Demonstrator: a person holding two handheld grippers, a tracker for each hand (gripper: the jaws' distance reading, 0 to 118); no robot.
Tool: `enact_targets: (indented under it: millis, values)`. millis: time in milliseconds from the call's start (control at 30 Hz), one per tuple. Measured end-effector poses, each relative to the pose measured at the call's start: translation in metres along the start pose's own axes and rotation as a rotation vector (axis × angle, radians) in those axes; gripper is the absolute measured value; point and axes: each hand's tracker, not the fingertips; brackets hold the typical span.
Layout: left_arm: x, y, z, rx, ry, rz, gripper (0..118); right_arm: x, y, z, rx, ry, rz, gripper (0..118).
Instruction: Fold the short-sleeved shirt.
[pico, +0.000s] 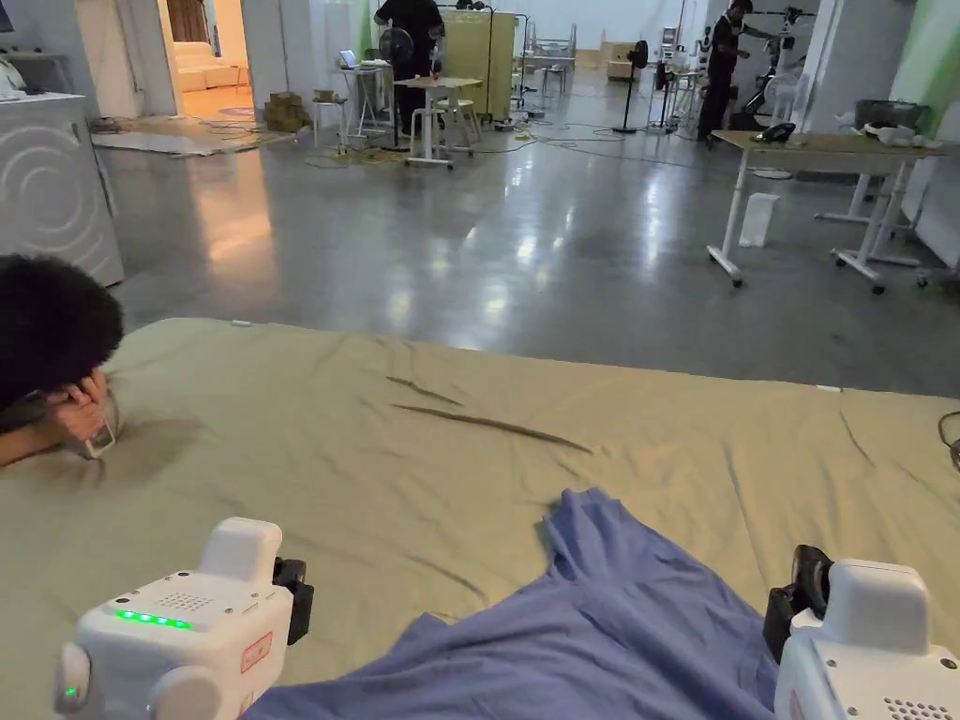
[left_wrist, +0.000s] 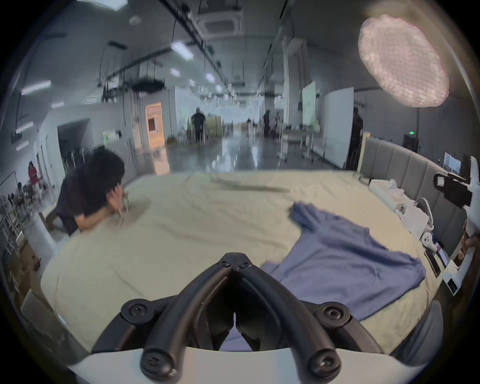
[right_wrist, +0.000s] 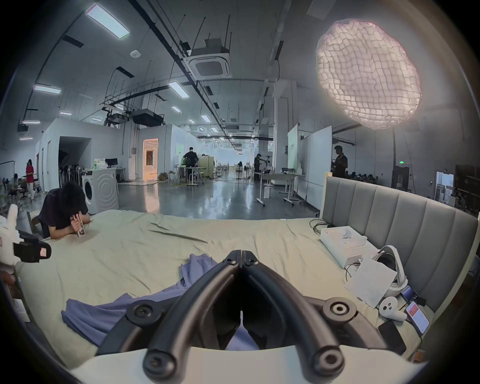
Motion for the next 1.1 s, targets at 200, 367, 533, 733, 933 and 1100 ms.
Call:
enact_targets:
  millis: [200, 367, 533, 733, 933, 1100]
  values:
    - [-0.063, -0.030, -0.062, -0.281, 0.021, 0.213, 3, -0.009, -0.014, -0.021, -0.069, 0.025, 0.009, 0]
    - [-0.093, -0.048, -0.103, -0.463, 0.047, 0.317, 29, -0.016, -0.023, -0.032, -0.108, 0.034, 0.027, 0]
    - [-0.105, -0.065, -0.129, -0.524, 0.077, 0.367, 59, -0.018, -0.031, -0.042, -0.135, 0.030, 0.028, 0]
    - [-0.088, -0.070, -0.142, -0.545, 0.166, 0.315, 57, -0.016, -0.039, -0.055, -0.167, 0.026, 0.038, 0]
    - [-0.053, -0.075, -0.143, -0.516, 0.199, 0.187, 13, -0.014, -0.047, -0.069, -0.210, 0.022, 0.016, 0]
    - [-0.059, -0.075, -0.131, -0.472, 0.135, 0.149, 5, -0.011, -0.048, -0.095, -0.246, 0.051, 0.025, 0]
